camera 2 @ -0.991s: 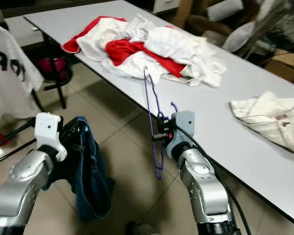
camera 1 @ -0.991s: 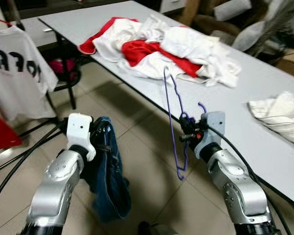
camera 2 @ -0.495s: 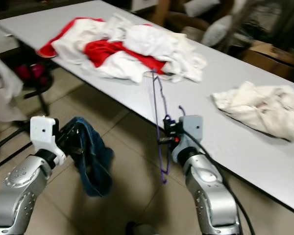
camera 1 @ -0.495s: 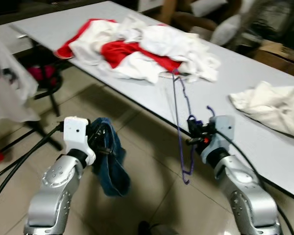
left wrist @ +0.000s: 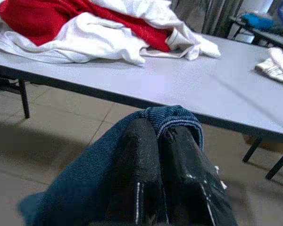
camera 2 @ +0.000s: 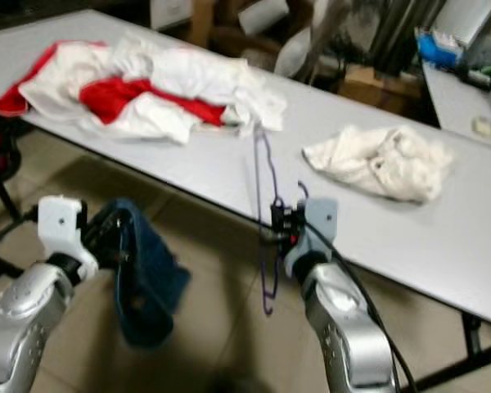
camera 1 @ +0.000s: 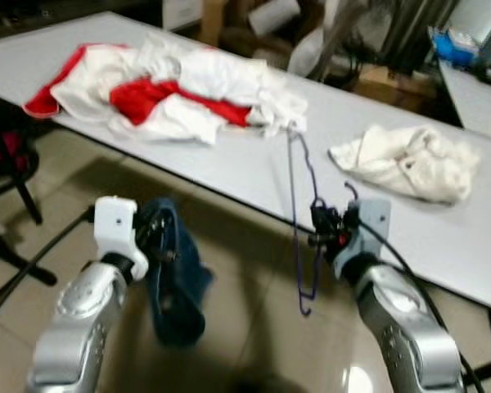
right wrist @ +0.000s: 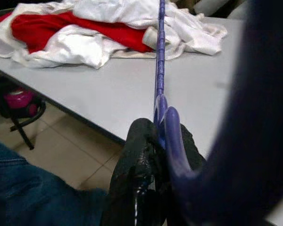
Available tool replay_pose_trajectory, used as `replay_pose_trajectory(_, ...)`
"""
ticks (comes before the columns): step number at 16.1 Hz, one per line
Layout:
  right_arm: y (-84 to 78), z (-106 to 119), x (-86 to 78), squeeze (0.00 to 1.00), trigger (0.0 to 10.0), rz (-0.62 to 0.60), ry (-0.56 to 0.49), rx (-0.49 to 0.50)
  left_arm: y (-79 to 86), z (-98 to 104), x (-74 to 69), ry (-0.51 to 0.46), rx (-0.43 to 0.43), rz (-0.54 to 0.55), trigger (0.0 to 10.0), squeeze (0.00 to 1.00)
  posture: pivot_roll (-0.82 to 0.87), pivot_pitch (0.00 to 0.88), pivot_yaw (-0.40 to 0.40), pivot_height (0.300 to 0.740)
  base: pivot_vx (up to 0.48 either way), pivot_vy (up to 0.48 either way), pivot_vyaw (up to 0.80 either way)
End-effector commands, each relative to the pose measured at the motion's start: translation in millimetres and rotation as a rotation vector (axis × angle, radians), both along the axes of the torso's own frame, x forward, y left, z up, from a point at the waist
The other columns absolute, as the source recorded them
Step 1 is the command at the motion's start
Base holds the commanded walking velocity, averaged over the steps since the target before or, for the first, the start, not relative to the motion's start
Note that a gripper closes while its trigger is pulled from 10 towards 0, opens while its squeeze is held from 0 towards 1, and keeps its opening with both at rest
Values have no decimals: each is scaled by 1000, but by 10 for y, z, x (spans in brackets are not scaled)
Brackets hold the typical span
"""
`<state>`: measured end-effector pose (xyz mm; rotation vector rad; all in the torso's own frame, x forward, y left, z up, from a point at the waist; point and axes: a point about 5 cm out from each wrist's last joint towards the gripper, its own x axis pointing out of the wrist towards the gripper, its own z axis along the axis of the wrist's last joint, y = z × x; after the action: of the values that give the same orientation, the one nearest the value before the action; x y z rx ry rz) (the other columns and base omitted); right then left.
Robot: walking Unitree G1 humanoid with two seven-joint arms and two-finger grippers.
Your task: Hang hanger
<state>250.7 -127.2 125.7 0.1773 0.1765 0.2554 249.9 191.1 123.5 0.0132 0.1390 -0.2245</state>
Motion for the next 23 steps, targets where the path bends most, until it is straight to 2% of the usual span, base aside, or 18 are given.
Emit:
replay_pose_trajectory(1,-105,22,3,0,10000,-46,-17,-32,-117,64,33,-32,-12,-55,10000,0,-28,0,-56,740,0,0,-800)
replay_pose_trajectory(6,-140,25,-46,0,10000,-80,-20,-10,-230,70,134,-41,-10,-125,10000,0,-41,0,-24,740,0,0,-800)
replay_pose_trajectory(9,-109,21,-69,0,10000,-77,-23,9,-221,57,94,-41,-33,-150,10000,0,-53,0,-16,740,0,0,-790)
replay_pose_trajectory(14,-158,32,-44,0,10000,-54,-20,-24,-331,7,-5,-47,-50,-212,10000,0,-49,0,-44,740,0,0,-782)
replay_pose_trajectory(17,-139,11,-54,0,10000,-41,-12,-35,-310,8,-57,-53,-58,-223,10000,0,-55,0,-49,740,0,0,-800)
replay_pose_trajectory(20,-126,22,-16,0,10000,-4,-21,-57,-288,80,12,-101,-98,-197,10000,0,-54,0,-56,740,296,0,-750)
replay_pose_trajectory(22,-121,52,23,0,10000,32,-40,-67,-317,152,56,-129,-103,-203,10000,0,-54,0,-54,740,424,0,0)
replay_pose_trajectory(23,-96,90,46,0,10000,91,-63,-77,-334,258,117,-166,-92,-216,10000,0,-57,0,-51,740,480,0,0)
